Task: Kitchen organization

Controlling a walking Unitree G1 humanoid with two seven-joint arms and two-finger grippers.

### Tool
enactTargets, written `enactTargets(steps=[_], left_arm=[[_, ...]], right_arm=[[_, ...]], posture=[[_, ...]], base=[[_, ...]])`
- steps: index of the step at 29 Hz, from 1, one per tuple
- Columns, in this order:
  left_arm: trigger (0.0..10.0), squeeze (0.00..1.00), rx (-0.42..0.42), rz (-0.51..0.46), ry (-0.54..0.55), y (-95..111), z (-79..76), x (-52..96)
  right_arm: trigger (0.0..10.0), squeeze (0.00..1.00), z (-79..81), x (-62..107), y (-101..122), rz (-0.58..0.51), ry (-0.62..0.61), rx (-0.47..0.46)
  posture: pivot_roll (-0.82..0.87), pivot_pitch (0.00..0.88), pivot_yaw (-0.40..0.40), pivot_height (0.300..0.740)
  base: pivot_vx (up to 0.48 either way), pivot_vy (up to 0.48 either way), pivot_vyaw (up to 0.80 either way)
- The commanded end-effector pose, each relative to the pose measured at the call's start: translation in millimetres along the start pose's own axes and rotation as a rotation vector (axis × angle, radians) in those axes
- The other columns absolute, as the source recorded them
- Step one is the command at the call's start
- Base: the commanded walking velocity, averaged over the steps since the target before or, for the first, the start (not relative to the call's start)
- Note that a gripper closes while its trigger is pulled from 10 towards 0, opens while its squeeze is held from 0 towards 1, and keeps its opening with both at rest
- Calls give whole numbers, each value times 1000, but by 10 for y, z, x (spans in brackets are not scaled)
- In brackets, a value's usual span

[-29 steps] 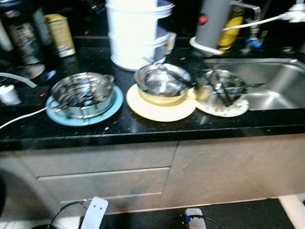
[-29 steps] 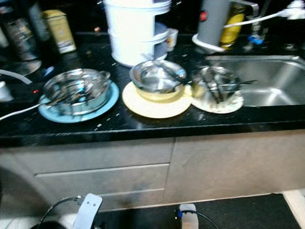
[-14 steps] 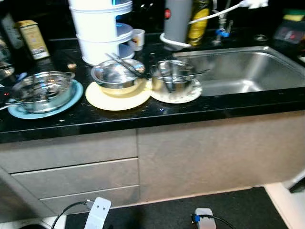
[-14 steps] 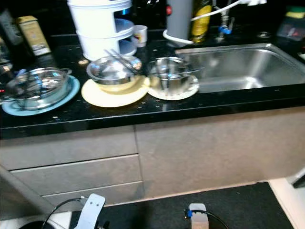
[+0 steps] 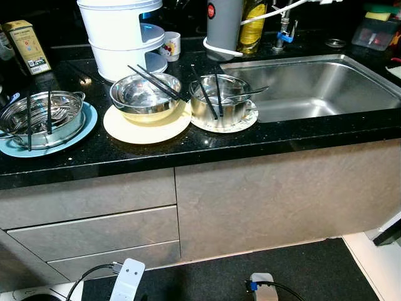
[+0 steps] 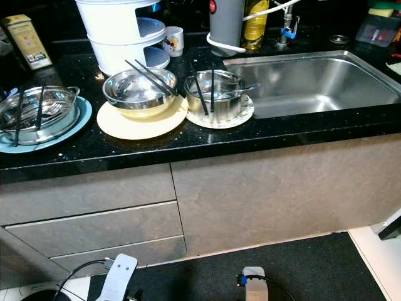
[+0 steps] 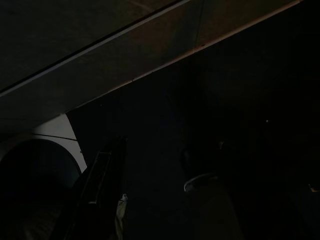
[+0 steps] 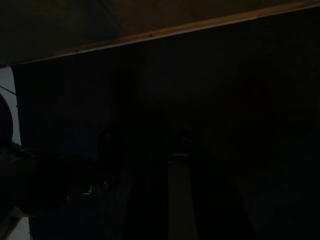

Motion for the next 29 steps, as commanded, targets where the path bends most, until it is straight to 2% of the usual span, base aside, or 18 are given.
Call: enactTargets(steps=[1, 8, 12, 29], left_arm=[[10000, 0, 1, 38, 24, -130, 79, 47], [10000, 0, 15, 49, 35, -126, 74, 33], [10000, 0, 14, 40, 21, -117, 52, 34], [10000, 0, -19, 63, 12, -177, 35, 49]], right_arm=[[10000, 0, 39, 20, -92, 28, 12, 3], [10000, 0, 42, 9, -66, 27, 18, 17], [10000, 0, 50, 11, -73, 28, 19, 19], [10000, 0, 65, 33, -139, 40, 18, 20]], posture=[[-50, 174, 7, 740], [-49, 173, 1, 740], [-50, 176, 4, 740], [-42, 184, 5, 740]], base=[[0, 0, 0], [0, 0, 0], [0, 384, 0], [0, 0, 0]])
Point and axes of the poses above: a point about 5 cm out from each wrist's last joint towards the gripper, its own x axis pointing back from the gripper into the wrist, its own y axis along the axis of the wrist's last joint, z = x × y, the point moved 4 cm from there along -x, pointing out of the wrist towards the gripper, and after that the axes turned 11 degrees about x, right-handed, at the moved point
